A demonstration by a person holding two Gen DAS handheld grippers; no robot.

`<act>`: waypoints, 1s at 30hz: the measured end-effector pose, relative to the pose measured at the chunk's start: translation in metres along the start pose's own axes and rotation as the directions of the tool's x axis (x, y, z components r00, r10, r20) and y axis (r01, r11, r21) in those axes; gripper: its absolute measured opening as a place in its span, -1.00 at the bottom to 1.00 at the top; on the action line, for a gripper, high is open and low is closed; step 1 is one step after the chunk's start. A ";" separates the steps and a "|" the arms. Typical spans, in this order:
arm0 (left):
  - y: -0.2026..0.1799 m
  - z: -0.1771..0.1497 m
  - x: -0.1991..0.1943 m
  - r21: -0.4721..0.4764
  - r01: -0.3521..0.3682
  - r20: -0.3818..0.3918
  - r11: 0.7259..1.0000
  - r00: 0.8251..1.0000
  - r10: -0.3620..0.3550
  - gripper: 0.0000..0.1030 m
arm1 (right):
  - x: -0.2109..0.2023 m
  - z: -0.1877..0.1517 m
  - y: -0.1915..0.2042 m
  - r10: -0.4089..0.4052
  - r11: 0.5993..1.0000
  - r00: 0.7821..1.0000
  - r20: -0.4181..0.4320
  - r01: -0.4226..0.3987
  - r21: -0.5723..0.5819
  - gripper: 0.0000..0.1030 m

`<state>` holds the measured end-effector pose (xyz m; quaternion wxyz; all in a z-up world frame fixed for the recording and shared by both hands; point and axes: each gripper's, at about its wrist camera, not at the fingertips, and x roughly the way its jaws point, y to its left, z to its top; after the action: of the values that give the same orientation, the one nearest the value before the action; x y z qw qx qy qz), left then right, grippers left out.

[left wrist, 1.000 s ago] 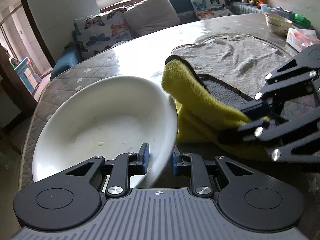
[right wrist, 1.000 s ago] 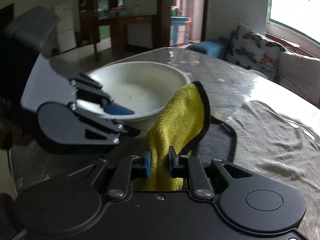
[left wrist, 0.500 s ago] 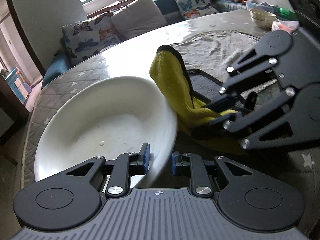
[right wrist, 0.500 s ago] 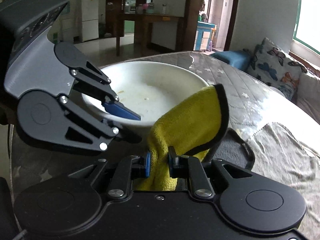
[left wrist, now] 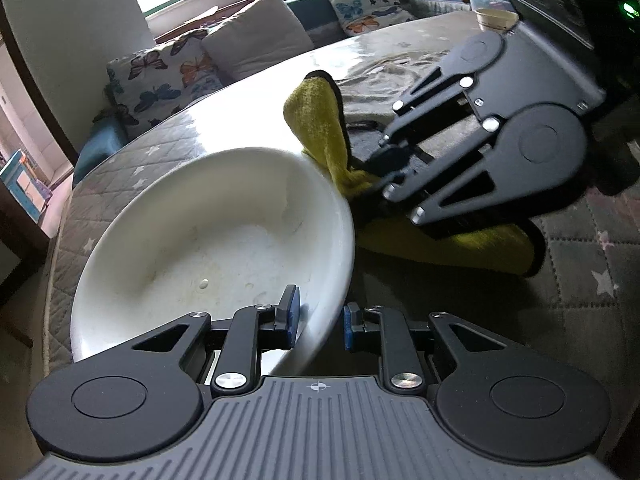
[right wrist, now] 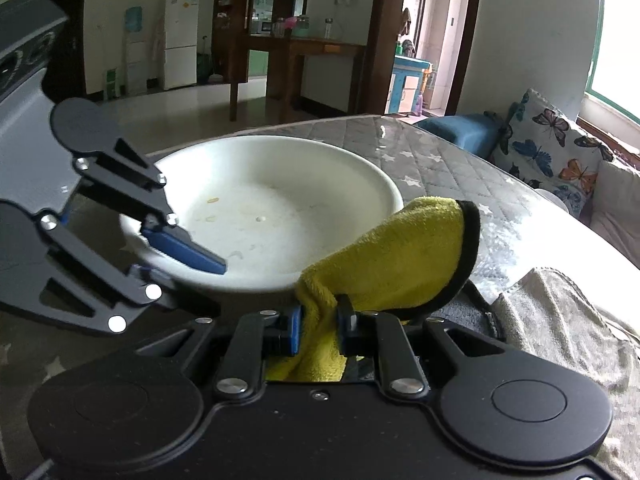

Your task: Clean bowl

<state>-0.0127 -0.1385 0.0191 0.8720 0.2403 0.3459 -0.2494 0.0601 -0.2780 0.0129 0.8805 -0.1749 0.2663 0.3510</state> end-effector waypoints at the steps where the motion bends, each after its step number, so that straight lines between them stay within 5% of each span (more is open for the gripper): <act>1: 0.000 -0.001 0.000 0.006 0.001 -0.003 1.000 1.000 -0.001 -0.59 | 0.001 0.000 -0.001 -0.002 1.000 1.000 0.001 0.002 0.000 -0.65; 23: -0.013 0.018 0.006 0.060 -0.004 0.010 0.998 1.000 0.003 -0.58 | -0.001 -0.007 0.004 -0.017 1.000 1.000 0.008 0.017 -0.026 -0.65; 30: -0.011 0.023 0.018 0.090 -0.001 0.000 0.996 1.000 0.001 -0.56 | -0.010 -0.013 0.013 0.043 0.998 0.999 0.005 -0.043 -0.054 -0.64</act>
<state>0.0031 -0.1647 0.0184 0.8604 0.2794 0.3343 -0.2643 0.0400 -0.2805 0.0065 0.8685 -0.1917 0.2578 0.3774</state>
